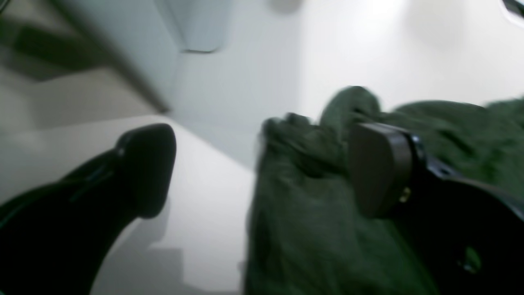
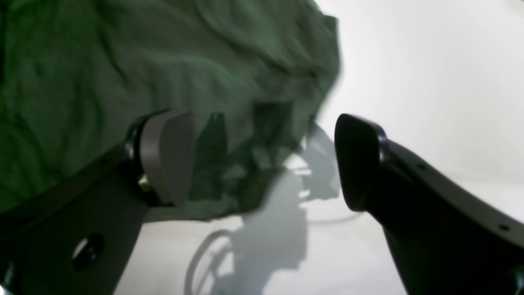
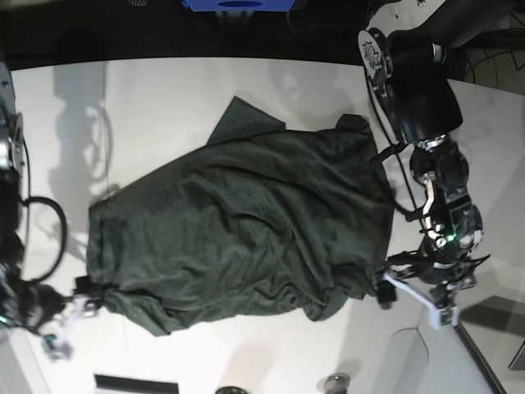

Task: Layout the t-shirt on the table in an organized manner, then fold the t-shirt properly
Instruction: 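Open both grippers and raise them off the shirt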

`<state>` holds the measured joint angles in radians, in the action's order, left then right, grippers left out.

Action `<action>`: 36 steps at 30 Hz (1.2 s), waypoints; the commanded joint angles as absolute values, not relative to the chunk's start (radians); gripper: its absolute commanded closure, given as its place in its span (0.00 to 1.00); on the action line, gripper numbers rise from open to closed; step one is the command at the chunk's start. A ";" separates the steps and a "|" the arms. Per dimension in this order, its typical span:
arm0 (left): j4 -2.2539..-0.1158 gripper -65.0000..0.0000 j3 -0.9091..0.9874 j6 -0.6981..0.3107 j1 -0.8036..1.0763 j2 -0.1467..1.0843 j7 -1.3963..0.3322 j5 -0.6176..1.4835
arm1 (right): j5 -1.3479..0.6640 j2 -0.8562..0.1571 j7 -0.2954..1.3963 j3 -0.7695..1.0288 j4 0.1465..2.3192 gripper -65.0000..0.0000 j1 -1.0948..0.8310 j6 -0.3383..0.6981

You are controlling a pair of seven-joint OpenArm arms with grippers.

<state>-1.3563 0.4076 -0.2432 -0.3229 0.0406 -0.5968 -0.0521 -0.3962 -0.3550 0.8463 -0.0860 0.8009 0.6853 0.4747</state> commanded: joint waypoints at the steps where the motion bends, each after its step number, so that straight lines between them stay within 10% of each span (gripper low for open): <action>1: -1.419 0.00 0.417 -0.243 -0.328 0.039 -0.564 -0.019 | -0.414 -0.380 0.845 -0.033 0.872 0.24 0.676 0.473; 11: -1.733 0.00 0.432 -0.245 0.196 0.177 -0.564 0.386 | -0.414 -0.240 0.970 0.475 1.564 0.24 0.062 0.472; 25: -1.673 0.00 0.423 -0.343 0.460 0.186 -0.558 0.581 | -0.414 -0.108 0.875 0.490 1.649 0.24 -0.185 0.473; 31: -1.558 0.45 0.423 -0.372 0.456 0.163 -0.536 0.581 | -0.414 -0.108 0.875 0.490 1.676 0.24 -0.216 0.473; 36: -1.506 0.25 0.414 -0.372 0.453 0.143 -0.398 0.545 | -0.414 -0.108 0.877 0.489 1.675 0.24 -0.222 0.473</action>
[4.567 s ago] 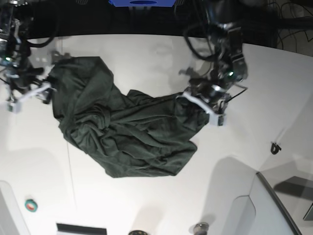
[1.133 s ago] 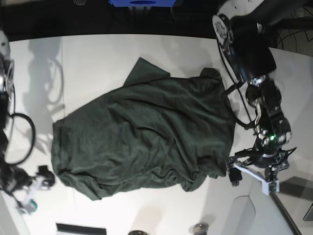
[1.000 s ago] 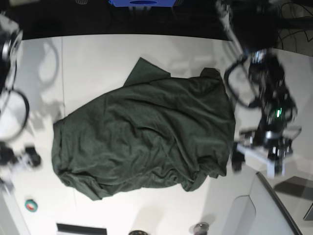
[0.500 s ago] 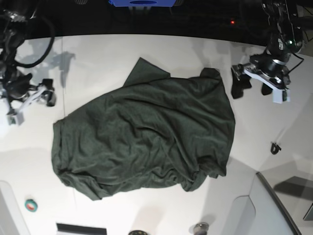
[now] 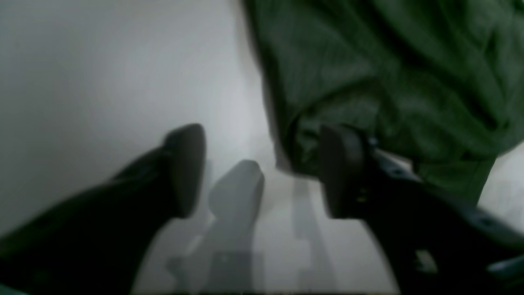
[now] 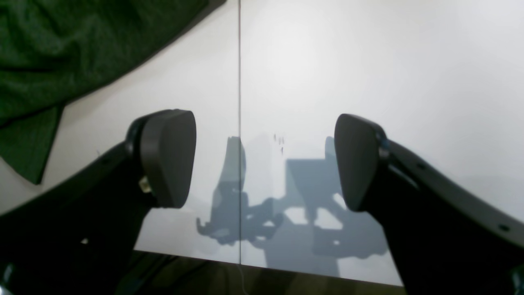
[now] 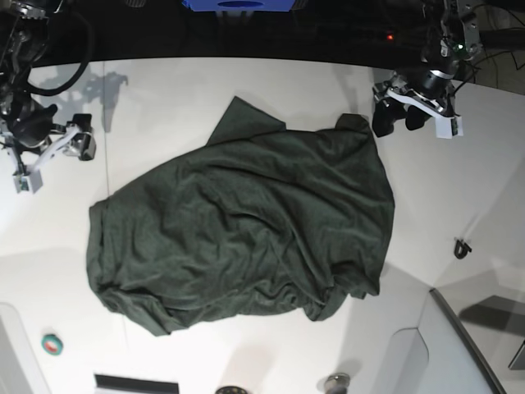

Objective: Layout the t-shirt on the table in an organized manner, then fold the t-shirt properly

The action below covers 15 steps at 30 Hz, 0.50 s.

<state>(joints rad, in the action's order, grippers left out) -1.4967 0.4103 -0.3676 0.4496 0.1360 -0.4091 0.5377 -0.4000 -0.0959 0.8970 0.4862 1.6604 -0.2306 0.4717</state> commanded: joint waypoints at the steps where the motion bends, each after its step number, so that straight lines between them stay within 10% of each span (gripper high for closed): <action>1: -1.495 0.21 0.386 -0.371 0.440 0.143 -0.395 0.515 | -0.414 -0.108 0.877 0.489 1.675 0.24 -0.222 0.473; 12: -1.394 0.18 0.283 -0.364 0.288 0.031 -0.394 0.334 | -0.407 -0.130 0.837 0.489 1.425 0.24 -0.036 0.473; 15: -1.399 0.43 0.285 -0.364 0.274 0.030 -0.394 0.300 | -0.407 -0.162 0.753 0.489 1.253 0.24 0.064 0.473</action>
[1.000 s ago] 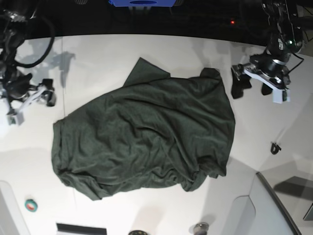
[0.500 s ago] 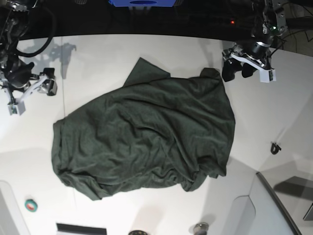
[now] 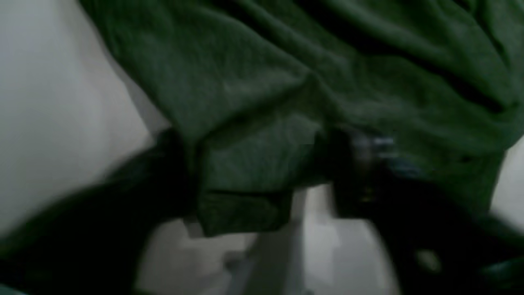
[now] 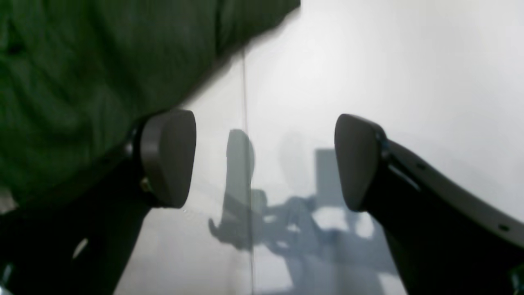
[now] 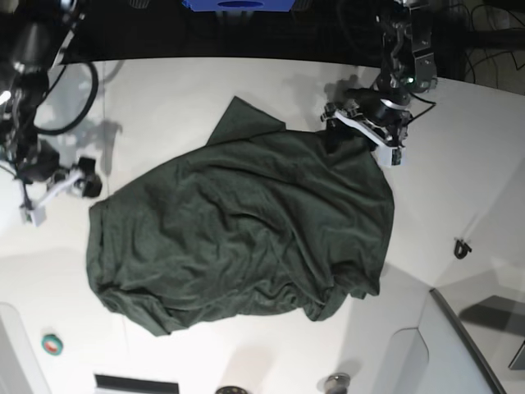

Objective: Layout the t-shirt on the table in an organized manner, then fold the t-shirt properly

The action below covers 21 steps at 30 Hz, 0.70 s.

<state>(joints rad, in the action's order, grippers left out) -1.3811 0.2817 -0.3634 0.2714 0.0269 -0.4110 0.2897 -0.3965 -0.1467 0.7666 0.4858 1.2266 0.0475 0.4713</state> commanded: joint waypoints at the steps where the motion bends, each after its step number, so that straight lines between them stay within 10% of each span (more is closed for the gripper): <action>1: -1.405 0.59 0.285 -0.364 0.274 0.035 -0.394 0.303 | -0.406 -0.177 0.733 0.489 1.193 0.24 0.099 0.473; 4: -1.452 1.00 0.286 -0.364 0.282 0.062 -0.398 0.305 | -0.406 -0.219 0.697 0.489 1.046 0.24 0.183 0.467; 12: -1.673 1.00 0.372 -0.364 0.323 0.079 -0.486 0.306 | -0.404 -0.249 0.671 0.443 0.895 0.29 0.252 0.464; 21: -1.782 1.00 0.435 -0.364 0.236 0.079 -0.679 0.308 | -0.406 -0.216 0.670 0.194 1.228 0.38 0.035 0.366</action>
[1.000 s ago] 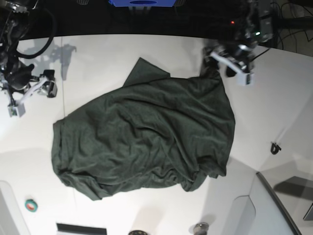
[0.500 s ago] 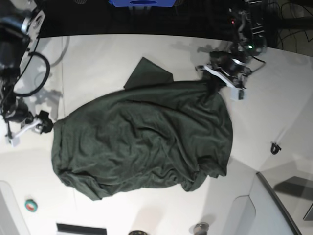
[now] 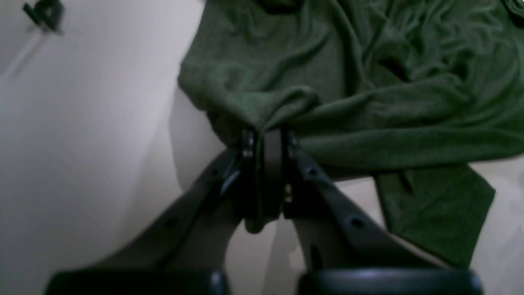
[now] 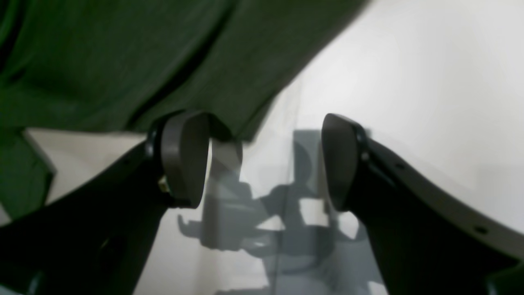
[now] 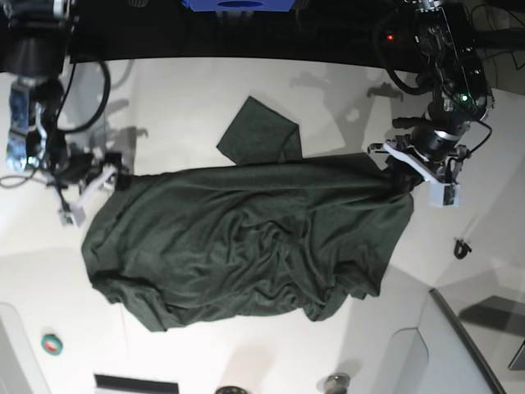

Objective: Layout the t-shirt on the table in an organized manner, then fold the t-shirt properly

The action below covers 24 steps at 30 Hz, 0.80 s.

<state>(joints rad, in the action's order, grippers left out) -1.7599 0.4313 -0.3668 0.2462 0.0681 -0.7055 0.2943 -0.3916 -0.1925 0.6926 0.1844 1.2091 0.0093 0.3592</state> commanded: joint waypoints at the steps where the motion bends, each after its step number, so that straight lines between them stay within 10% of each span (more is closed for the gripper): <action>1: -1.785 1.00 0.435 -0.364 0.223 0.079 -0.693 0.308 | -0.406 -0.216 0.670 0.173 1.287 0.35 -0.002 0.332; 13: -1.834 1.00 0.424 -0.364 0.010 -0.016 -0.845 0.297 | -0.406 -0.260 0.837 -0.173 1.739 0.28 -0.217 0.239; 24: -1.827 1.00 0.423 -0.297 -0.062 -0.036 -0.845 0.305 | -0.406 -0.199 0.831 -0.545 1.544 0.29 0.004 0.148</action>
